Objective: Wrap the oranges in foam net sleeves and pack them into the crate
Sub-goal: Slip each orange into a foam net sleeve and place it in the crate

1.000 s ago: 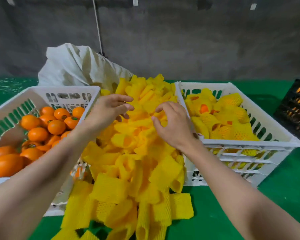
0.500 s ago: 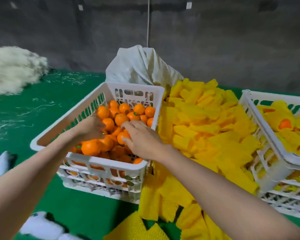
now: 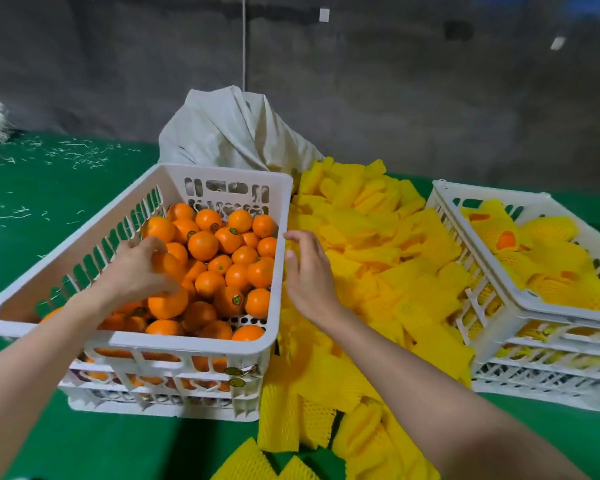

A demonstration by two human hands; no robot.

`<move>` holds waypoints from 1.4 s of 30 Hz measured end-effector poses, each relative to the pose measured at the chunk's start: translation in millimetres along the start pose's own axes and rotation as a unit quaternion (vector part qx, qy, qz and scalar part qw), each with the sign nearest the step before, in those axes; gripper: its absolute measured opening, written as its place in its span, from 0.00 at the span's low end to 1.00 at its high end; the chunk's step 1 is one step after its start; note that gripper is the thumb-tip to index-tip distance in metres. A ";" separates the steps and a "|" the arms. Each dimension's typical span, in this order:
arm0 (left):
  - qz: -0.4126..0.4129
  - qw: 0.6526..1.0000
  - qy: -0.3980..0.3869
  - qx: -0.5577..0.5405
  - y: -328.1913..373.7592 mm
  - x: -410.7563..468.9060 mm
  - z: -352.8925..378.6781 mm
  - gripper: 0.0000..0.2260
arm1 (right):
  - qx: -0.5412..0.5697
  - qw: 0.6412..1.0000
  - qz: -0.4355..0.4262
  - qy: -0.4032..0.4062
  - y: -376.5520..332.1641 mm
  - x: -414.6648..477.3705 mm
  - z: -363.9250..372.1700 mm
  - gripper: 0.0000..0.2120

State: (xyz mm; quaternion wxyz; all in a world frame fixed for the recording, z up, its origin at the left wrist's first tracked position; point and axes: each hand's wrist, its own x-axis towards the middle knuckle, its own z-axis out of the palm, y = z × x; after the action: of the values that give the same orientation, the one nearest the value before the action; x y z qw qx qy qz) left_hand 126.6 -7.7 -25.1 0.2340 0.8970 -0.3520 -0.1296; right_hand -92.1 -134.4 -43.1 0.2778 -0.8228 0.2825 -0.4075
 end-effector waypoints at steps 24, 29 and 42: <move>-0.053 0.668 -0.196 -0.716 165.7 -63.6 43.0 0.20 | 0.321 0.928 0.187 0.001 22.0 13.1 -131.7 0.18; -0.040 0.626 -0.252 -0.737 200.9 -84.6 73.3 0.19 | 0.433 0.861 0.184 -0.193 -21.6 -6.2 -134.0 0.10; 0.011 0.615 -0.281 -0.736 207.9 -109.7 122.9 0.21 | 0.251 0.953 0.145 0.092 27.0 -16.1 -145.8 0.17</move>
State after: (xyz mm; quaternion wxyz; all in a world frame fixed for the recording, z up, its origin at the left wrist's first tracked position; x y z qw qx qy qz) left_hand -119.7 -105.8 -16.8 0.7067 0.3395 -0.1968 -0.5887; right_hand -227.3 -174.9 5.0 0.5041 -0.6358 0.3115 -0.4946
